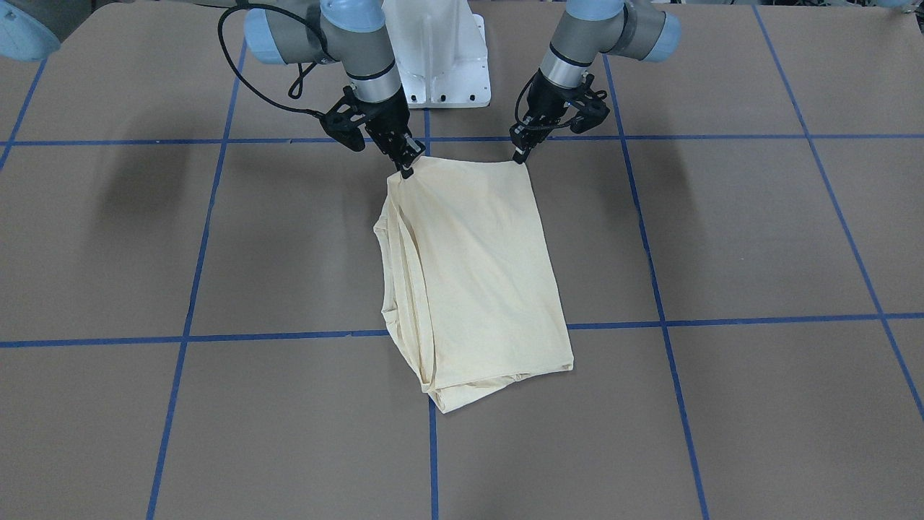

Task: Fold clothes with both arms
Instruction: 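Grip both near corners and fold them over toward the far edge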

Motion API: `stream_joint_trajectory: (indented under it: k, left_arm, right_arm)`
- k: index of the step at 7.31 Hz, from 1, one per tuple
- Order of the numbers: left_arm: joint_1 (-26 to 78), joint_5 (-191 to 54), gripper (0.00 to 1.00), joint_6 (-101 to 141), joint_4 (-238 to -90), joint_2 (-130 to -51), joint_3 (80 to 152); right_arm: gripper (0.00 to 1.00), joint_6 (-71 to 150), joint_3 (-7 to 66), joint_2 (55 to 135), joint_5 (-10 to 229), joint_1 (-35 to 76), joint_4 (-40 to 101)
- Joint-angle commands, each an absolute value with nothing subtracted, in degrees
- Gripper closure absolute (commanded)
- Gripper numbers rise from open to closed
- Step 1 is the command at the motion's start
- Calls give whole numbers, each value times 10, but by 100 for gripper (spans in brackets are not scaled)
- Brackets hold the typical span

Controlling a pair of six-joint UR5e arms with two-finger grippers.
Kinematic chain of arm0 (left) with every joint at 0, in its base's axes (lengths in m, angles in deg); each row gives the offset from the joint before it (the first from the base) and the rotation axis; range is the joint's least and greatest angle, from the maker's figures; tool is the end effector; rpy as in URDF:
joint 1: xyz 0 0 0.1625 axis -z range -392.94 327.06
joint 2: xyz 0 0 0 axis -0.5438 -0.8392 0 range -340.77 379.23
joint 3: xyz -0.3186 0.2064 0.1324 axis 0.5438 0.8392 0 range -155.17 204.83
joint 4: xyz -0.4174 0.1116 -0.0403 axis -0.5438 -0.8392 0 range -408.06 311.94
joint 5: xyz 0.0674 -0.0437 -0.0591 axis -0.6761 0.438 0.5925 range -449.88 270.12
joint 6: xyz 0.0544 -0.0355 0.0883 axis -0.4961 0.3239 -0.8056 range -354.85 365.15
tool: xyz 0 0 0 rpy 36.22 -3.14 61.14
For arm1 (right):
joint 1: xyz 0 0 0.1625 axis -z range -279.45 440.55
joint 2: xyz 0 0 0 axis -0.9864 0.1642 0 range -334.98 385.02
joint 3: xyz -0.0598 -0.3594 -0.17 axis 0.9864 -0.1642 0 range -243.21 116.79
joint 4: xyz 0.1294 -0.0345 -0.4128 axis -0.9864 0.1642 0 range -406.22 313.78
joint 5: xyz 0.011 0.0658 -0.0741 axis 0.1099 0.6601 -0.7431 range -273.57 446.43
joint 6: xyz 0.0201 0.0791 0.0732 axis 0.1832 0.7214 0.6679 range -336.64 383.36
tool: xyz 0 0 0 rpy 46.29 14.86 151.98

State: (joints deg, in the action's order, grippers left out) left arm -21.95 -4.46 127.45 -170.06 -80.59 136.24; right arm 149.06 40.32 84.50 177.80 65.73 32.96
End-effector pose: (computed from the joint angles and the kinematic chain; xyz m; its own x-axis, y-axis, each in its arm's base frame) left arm 0.5267 -0.2471 0.3047 0.2348 -0.5883 -0.7738 0.4562 0.7697 -0.4467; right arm -0.5930 -0.2921 0.2033 0.3137 0.6864 0.6561 -0.5169 0.7030 -0.4884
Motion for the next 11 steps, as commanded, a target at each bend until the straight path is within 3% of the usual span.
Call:
stream_joint_trajectory:
  k: [1,3,5,7,11]
  left_arm:
    - [-219,-26,100,1272,-1701,-804,1413]
    - [-219,6,100,1276,-1684,-797,1494]
    - [-191,53,100,1272,-1645,-796,1563]
    - [-58,120,100,1188,-1634,-813,1531]
    - [19,127,100,1145,-1641,-909,1369]
  right_arm:
    - [100,1504,433,858,1776,670,330]
    - [100,1584,542,929,1770,705,331]
    - [100,1601,613,914,1783,678,437]
    - [100,1572,534,845,1803,593,444]
    - [100,1491,324,740,1857,508,365]
